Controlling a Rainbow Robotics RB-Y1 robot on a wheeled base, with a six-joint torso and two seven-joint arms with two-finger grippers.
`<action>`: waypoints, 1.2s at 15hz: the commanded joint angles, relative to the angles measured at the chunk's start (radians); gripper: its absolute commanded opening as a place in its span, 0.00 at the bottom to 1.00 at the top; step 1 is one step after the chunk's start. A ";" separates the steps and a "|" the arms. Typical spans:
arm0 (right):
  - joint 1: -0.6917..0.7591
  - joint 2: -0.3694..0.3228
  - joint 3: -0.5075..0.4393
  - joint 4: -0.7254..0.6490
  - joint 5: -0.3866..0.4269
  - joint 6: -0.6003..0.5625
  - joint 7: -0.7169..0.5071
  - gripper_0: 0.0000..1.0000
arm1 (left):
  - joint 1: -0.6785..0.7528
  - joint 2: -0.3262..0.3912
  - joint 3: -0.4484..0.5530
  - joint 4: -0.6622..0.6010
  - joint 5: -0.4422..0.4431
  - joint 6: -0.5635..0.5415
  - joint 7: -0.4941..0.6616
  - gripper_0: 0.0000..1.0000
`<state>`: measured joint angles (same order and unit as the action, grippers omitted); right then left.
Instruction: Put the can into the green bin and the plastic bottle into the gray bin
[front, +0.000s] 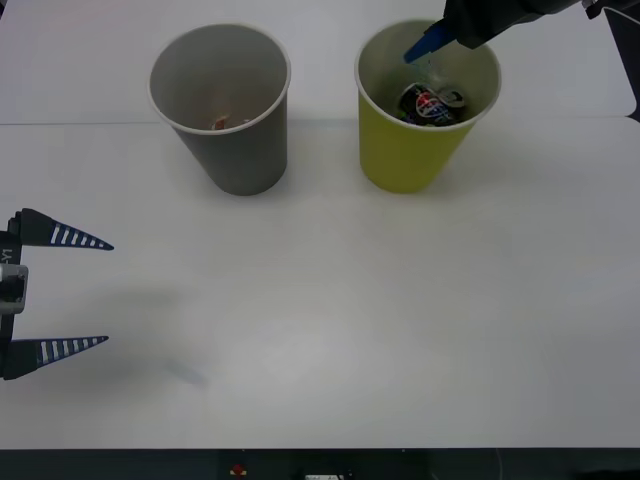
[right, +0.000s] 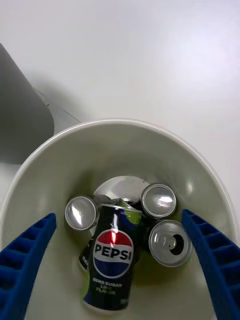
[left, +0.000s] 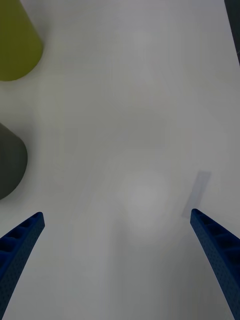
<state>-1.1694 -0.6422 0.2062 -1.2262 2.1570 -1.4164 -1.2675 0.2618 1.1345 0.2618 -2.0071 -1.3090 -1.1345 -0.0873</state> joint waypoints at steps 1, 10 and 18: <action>0.002 -0.028 -0.039 -0.029 -0.023 -0.062 0.030 1.00 | 0.000 0.000 0.000 0.000 0.000 0.000 0.000 1.00; 0.278 -0.188 -0.266 -0.372 -0.298 -0.154 0.131 1.00 | 0.000 0.000 0.000 0.000 0.000 0.000 0.000 1.00; 0.688 -0.321 -0.484 -0.742 -0.470 -0.154 0.313 1.00 | 0.000 0.000 0.000 0.000 0.000 0.000 0.000 1.00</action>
<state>-0.5227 -0.9564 -0.2493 -1.9487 1.7171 -1.5709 -0.9890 0.2618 1.1345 0.2618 -2.0072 -1.3090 -1.1345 -0.0873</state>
